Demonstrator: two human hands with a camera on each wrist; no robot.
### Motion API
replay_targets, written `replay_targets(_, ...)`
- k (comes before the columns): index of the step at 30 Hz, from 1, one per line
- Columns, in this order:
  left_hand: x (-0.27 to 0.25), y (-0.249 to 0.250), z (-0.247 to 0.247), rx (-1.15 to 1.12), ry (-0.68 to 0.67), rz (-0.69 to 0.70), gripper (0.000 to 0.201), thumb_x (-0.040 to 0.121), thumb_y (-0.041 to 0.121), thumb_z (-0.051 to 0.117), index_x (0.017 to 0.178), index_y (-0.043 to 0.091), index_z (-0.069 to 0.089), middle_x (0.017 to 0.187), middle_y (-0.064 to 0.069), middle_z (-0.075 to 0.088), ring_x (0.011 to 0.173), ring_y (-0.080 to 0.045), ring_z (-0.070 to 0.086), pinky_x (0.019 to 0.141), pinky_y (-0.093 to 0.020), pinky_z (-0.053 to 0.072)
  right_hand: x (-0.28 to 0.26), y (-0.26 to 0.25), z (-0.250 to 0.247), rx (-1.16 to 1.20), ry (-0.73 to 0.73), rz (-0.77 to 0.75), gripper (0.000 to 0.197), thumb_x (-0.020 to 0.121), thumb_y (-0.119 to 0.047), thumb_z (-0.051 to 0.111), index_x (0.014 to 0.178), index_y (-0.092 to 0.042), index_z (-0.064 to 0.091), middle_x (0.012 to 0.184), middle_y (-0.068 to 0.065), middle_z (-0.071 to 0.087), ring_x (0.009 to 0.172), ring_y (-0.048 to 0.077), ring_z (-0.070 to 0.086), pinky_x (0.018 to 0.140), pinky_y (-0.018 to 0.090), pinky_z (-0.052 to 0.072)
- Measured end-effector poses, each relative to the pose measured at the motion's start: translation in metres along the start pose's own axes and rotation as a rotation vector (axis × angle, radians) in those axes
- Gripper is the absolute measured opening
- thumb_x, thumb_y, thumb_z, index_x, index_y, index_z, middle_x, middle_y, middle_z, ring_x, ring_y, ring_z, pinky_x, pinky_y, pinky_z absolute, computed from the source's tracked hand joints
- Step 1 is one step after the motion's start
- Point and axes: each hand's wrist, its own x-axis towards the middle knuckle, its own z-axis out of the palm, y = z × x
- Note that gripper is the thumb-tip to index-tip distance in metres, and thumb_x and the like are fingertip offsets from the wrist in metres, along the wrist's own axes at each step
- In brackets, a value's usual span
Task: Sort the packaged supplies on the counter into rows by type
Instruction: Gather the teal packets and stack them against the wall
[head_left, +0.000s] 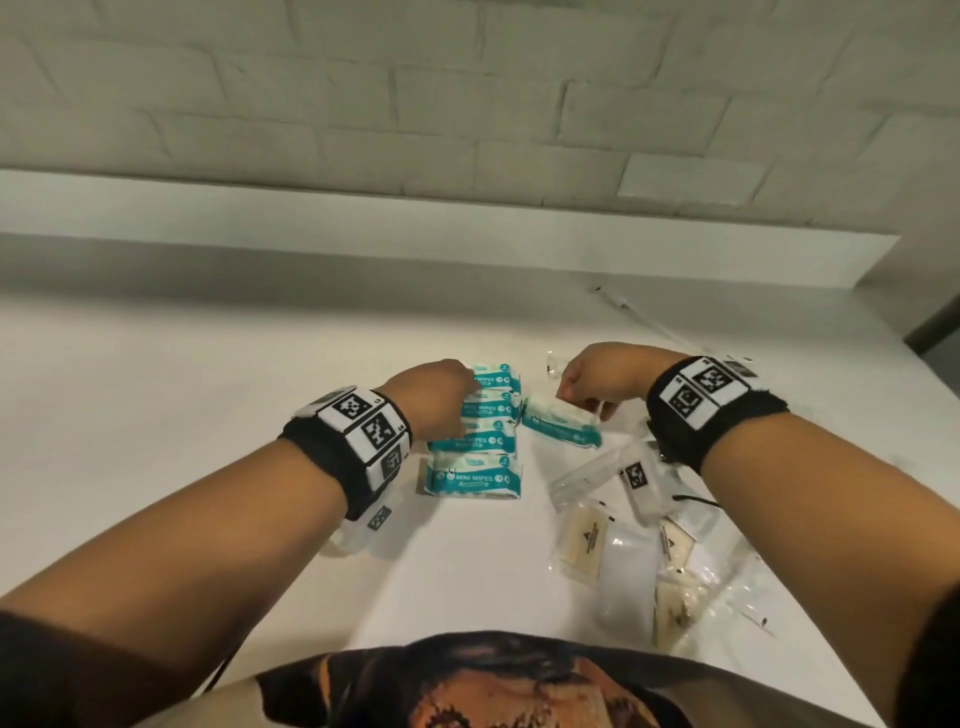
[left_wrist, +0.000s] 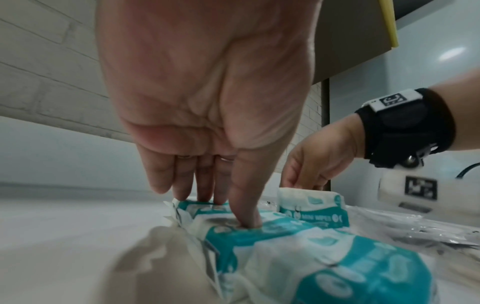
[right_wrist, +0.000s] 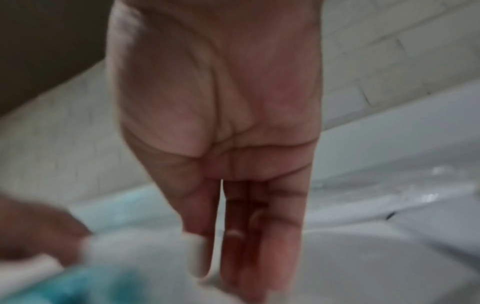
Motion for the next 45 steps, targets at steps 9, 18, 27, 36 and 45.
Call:
replay_targets(9,0.002,-0.002,0.001,0.029,-0.01,0.015,0.066,0.087,0.028,0.065,0.146,0.021,0.036,0.148,-0.001,0.038,0.133,-0.02,0.041,0.109,-0.034,0.037,-0.009,-0.001,0.006,0.028,-0.147,-0.051,0.054,0.075,-0.048,0.075,0.116,-0.021,0.052,0.111,0.0,0.061,0.098,0.023,0.063,0.086,0.038,0.055)
replay_targets(18,0.003,-0.002,0.0,0.009,0.001,0.006,0.066,0.086,0.027,0.067,0.145,0.022,0.038,0.144,0.002,0.041,0.127,-0.019,0.045,0.101,-0.03,0.04,-0.002,0.006,0.0,-0.182,0.112,-0.023,0.05,0.09,-0.043,0.061,0.135,-0.023,0.052,0.116,0.0,0.059,0.089,0.019,0.062,0.081,0.035,0.056)
replay_targets(27,0.005,-0.005,0.001,-0.009,-0.004,0.009,0.066,0.086,0.027,0.067,0.145,0.022,0.038,0.145,0.001,0.04,0.129,-0.02,0.044,0.106,-0.033,0.04,0.012,-0.025,-0.006,-0.155,0.4,-0.142,0.042,0.077,-0.019,0.072,0.118,-0.02,0.06,0.106,0.001,0.061,0.086,0.018,0.062,0.076,0.035,0.056)
replay_targets(36,0.003,-0.004,-0.003,-0.014,-0.024,0.009,0.061,0.084,0.027,0.067,0.141,0.021,0.046,0.144,-0.002,0.042,0.125,-0.022,0.048,0.104,-0.037,0.043,0.064,-0.07,0.007,-0.243,0.313,-0.309,0.029,0.087,-0.003,0.059,0.108,-0.019,0.069,0.116,0.0,0.067,0.103,0.018,0.062,0.088,0.031,0.049)
replay_targets(45,0.005,-0.003,-0.004,0.004,-0.024,-0.001,0.063,0.083,0.03,0.069,0.141,0.022,0.045,0.142,-0.001,0.043,0.122,-0.021,0.05,0.102,-0.035,0.044,0.06,-0.052,0.012,-0.013,0.263,-0.286,0.044,0.089,-0.005,0.061,0.13,-0.019,0.06,0.137,-0.003,0.057,0.119,0.014,0.056,0.096,0.022,0.04)
